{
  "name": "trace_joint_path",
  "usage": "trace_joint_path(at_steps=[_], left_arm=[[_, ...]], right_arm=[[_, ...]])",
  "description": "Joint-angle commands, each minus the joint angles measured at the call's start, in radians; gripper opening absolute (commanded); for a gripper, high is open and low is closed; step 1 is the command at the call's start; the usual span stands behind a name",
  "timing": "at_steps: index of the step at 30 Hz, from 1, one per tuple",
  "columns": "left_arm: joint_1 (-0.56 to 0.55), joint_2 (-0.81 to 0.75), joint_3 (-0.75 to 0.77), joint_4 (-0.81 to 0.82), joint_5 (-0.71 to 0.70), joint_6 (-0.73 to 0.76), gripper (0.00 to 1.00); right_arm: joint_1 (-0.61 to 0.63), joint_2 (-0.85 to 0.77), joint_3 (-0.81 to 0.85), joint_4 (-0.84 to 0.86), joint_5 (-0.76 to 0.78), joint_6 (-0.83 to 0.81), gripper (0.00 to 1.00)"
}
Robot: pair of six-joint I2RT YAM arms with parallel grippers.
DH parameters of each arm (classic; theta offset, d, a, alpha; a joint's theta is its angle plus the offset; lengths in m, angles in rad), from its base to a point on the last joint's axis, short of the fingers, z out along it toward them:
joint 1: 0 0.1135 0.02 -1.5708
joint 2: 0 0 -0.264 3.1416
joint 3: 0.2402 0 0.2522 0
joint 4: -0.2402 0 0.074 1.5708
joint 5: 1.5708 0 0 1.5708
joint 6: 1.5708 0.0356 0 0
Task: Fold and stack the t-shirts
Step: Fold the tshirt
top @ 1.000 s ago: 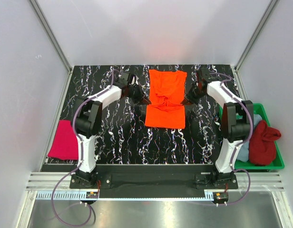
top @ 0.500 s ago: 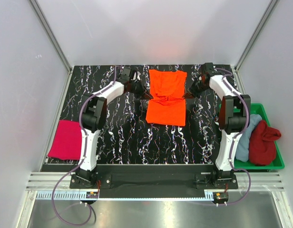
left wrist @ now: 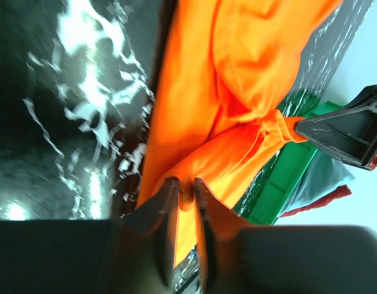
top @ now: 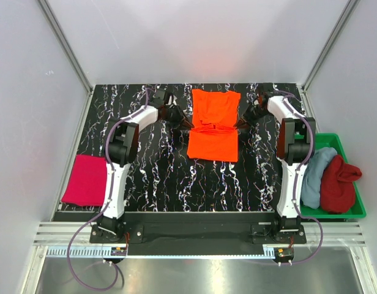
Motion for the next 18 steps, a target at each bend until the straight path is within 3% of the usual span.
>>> trace_joint_path(at_steps=[1,4,7,10,14,18], left_arm=[[0.021,0.018,0.076,0.026,0.027,0.006,0.31],[0.026,0.026,0.136,0.001,0.024,0.049,0.4],[0.029,-0.01,0.214,-0.094,-0.021,0.131,0.41],[0.029,-0.12,0.184,-0.169,-0.09,0.213,0.41],[0.02,-0.331,-0.006,-0.174,-0.112,0.267,0.41],[-0.016,-0.412,-0.174,-0.157,-0.064,0.31,0.41]], right_arm=[[-0.028,0.043,0.105,-0.023,-0.037,-0.032,0.22],[-0.036,0.111,0.241,-0.091,-0.014,-0.055,0.36],[-0.073,0.207,0.508,-0.275,0.041,-0.119,0.47],[-0.071,0.255,0.729,-0.436,0.127,-0.186,0.54],[-0.05,0.118,0.589,-0.425,0.178,-0.231,0.55],[0.031,-0.12,0.22,-0.241,0.204,-0.225,0.55]])
